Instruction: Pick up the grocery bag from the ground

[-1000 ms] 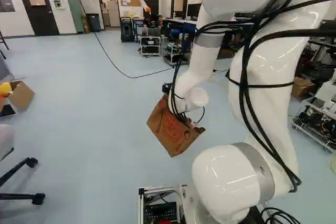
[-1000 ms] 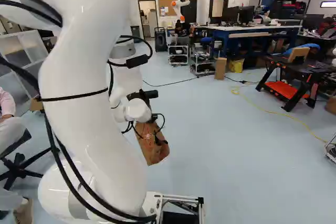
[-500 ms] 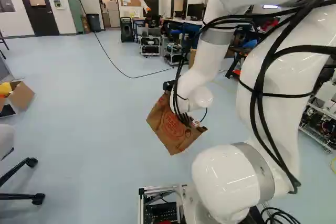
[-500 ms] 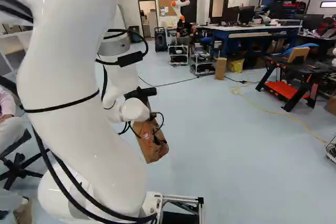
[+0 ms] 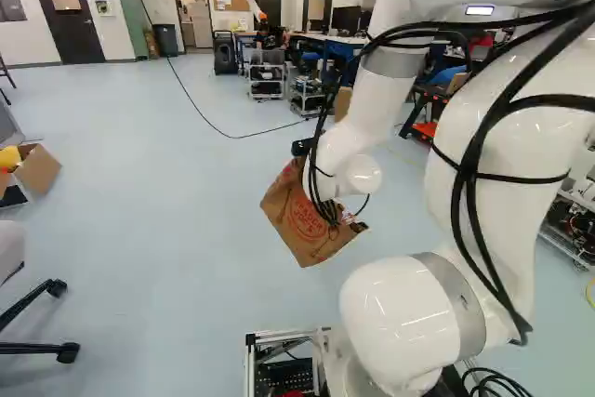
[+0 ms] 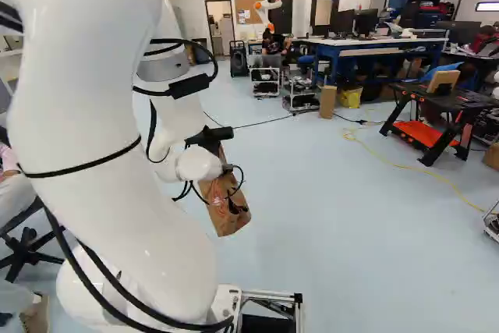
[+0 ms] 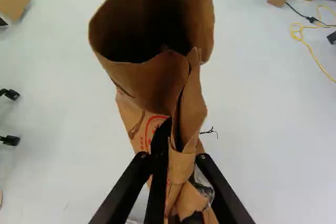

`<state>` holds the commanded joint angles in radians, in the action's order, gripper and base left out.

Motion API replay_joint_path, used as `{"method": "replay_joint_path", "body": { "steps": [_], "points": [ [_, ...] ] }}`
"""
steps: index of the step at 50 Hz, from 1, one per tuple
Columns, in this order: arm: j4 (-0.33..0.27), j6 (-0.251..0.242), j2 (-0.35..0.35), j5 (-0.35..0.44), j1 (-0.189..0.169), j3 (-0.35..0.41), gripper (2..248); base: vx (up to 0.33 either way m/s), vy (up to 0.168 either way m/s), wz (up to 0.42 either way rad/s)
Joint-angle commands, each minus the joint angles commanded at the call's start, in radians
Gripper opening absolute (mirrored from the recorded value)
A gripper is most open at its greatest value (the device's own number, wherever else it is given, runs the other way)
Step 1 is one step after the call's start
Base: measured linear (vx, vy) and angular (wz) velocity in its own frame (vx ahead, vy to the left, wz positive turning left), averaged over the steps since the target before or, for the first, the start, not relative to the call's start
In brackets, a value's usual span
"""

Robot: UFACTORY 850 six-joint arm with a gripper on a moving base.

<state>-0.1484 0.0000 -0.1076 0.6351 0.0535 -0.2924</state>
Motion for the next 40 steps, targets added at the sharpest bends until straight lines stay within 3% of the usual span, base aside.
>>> {"method": "replay_joint_path", "body": {
  "steps": [40],
  "points": [
    [0.092, 0.000, 0.240, 0.148, -0.033, 0.127, 25, 0.000, 0.000, 0.000]
  ]
}}
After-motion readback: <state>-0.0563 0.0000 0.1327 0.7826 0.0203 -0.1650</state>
